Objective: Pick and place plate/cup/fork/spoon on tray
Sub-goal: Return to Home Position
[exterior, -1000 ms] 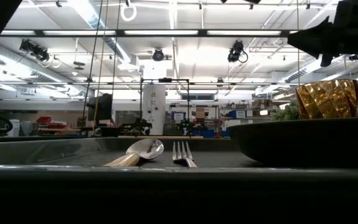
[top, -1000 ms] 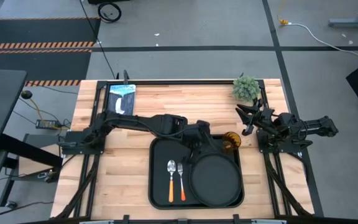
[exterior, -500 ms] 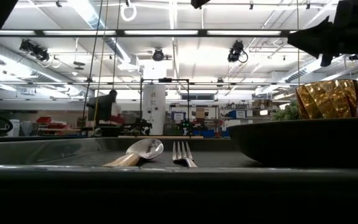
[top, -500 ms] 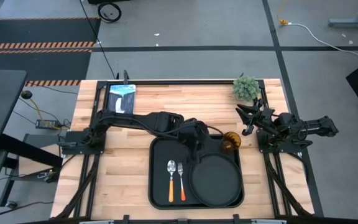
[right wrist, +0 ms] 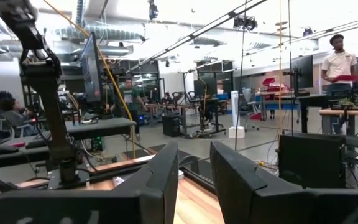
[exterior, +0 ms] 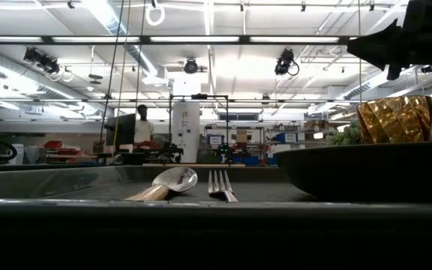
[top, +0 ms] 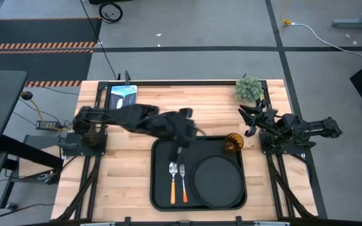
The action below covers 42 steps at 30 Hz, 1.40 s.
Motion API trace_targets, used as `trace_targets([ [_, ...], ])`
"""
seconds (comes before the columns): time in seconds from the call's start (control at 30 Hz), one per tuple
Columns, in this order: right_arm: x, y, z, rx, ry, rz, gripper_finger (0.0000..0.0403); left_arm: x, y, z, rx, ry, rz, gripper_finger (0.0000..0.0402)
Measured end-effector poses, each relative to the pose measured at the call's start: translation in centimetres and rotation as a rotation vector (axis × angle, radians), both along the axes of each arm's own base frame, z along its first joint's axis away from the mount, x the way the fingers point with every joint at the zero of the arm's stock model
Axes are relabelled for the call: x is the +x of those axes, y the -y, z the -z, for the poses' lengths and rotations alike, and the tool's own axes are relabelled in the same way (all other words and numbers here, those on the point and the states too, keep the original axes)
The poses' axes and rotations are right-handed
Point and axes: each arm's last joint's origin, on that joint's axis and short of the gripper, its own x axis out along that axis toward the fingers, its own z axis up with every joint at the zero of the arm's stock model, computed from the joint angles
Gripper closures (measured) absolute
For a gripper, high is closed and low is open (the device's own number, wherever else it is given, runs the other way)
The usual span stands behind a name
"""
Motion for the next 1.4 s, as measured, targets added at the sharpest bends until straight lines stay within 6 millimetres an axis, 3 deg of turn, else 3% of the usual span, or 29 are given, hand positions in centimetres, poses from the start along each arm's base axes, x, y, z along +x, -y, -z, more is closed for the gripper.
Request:
trace_targets([
  [0.3,0.0,0.0,0.0,0.000,-0.001,0.000,0.0302,-6.2,5.8,-3.9,0.003,0.087,0.218,0.0372],
  [0.47,0.0,0.0,0.0,0.000,0.001,0.000,0.0302,-9.0,9.1,-4.9,-0.016,0.117,0.340,0.0372],
  [0.63,0.0,0.0,-0.1,0.001,0.008,0.000,0.0302,-11.7,10.8,-6.1,-0.048,0.155,0.417,0.0372],
  [0.77,0.0,0.0,-0.1,0.001,0.008,0.000,0.0302,-13.8,10.0,-5.9,-0.044,0.152,0.439,0.0372],
  [0.93,0.0,0.0,-0.1,0.001,0.008,0.000,0.0302,-16.7,6.5,-5.2,-0.095,0.234,0.380,0.0372],
  [1.4,0.0,0.0,-0.1,0.001,0.007,0.000,0.0302,-20.7,1.1,2.8,-0.230,0.388,0.303,0.0372],
])
